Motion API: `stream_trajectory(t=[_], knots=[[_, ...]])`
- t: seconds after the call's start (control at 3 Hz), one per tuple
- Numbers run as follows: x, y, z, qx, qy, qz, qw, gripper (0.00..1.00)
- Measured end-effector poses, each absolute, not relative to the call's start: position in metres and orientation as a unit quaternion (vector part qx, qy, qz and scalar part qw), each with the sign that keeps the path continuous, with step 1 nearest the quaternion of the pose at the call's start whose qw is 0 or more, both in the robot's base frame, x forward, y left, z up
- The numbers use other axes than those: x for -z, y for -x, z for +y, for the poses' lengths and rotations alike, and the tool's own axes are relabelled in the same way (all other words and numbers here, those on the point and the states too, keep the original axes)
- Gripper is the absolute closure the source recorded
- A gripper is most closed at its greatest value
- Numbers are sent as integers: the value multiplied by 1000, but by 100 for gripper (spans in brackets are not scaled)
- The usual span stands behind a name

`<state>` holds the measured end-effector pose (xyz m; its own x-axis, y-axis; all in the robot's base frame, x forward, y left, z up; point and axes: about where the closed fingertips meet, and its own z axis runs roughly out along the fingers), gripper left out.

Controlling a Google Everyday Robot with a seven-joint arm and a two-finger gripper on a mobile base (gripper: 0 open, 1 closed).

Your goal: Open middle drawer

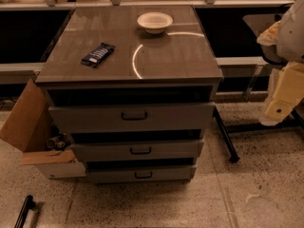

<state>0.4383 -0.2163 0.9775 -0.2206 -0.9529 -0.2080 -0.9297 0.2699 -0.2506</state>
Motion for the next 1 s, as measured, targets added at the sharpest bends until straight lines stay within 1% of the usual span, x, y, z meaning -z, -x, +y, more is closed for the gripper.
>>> stream_trajectory(t=[0.67, 1.0], knots=[[-975, -437, -215, 30, 603, 779, 170, 0], [-942, -426, -200, -3, 617, 765, 185, 0]])
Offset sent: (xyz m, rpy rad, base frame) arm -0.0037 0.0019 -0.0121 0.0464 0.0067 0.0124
